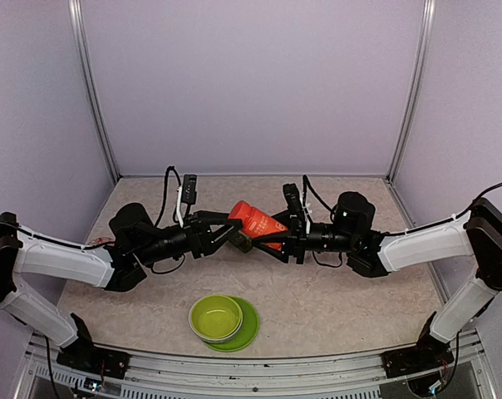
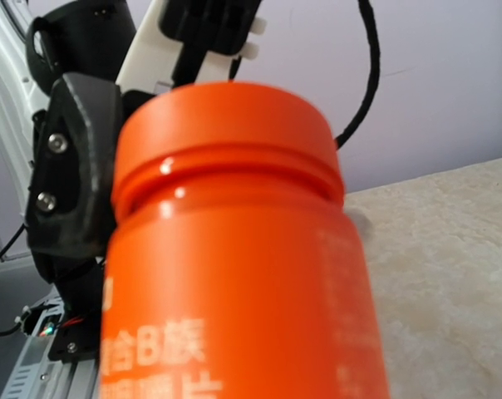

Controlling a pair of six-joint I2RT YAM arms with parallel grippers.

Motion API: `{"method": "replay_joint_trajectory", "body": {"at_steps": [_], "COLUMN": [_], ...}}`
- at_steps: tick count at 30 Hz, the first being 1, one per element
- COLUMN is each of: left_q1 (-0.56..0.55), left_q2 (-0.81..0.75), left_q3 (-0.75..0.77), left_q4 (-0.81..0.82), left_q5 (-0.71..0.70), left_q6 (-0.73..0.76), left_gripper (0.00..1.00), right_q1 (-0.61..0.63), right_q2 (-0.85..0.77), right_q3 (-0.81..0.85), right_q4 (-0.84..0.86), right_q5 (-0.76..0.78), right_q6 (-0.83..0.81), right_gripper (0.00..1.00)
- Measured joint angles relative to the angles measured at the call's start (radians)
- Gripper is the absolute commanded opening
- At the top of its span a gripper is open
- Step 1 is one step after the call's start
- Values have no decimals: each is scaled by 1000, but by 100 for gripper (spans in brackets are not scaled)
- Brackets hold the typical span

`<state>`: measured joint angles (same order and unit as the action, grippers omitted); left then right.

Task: Sort the pills into containers
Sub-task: Unscrew the lid of the pill bottle from the pill bottle.

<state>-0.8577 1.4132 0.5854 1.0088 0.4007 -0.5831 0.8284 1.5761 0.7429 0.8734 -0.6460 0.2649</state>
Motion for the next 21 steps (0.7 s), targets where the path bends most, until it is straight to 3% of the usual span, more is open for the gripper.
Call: {"method": "replay_joint_trajectory", "body": {"at_steps": [6,12,21], "left_q1": [-3,-8,-14], "left_q2": [0,0,0], "left_q3": [-2,-2,8], "left_q4": [16,16,8], "left_q5": [-10,-8,-9], "left_q6": [-2,13,47], "left_gripper": [51,65,73], "right_q1": [0,0,-4], "right_q2": [0,0,0], "right_q3": [0,-3,-9], "right_q4": [10,8,3], "right_q5": [-1,-2,-4], "right_q6": [-6,-10,-10], "right_gripper": [33,33,33]}}
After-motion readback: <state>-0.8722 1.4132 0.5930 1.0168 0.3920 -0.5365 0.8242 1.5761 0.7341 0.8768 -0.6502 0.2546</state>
